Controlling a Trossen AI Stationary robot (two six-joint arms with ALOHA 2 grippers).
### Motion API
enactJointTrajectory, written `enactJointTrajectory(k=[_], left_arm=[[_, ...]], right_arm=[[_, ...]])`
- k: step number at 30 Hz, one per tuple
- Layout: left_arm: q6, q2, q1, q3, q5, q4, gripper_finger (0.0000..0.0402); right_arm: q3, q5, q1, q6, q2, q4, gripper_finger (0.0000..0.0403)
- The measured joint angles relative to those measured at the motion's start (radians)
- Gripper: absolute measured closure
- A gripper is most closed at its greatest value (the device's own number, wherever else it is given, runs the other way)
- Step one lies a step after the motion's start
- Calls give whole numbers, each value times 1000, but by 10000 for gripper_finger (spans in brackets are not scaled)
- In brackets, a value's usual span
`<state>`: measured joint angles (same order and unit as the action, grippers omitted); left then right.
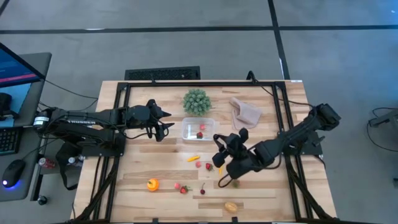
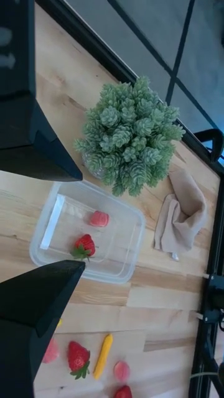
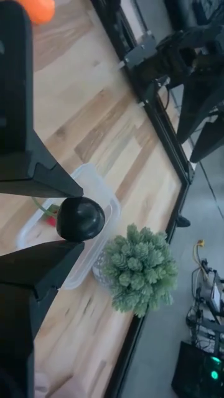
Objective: Pick and placing Produce into tupperware
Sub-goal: Put the black cherry into the transparent container
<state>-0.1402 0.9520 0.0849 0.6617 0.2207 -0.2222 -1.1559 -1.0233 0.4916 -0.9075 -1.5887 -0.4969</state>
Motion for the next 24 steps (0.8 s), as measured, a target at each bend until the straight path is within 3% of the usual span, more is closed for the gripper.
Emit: enactJointTrajectory(k=[24], left_arm=[[2, 0, 0, 0, 29, -8, 192]], right_arm=[[0, 294, -234, 326, 0, 61, 295]])
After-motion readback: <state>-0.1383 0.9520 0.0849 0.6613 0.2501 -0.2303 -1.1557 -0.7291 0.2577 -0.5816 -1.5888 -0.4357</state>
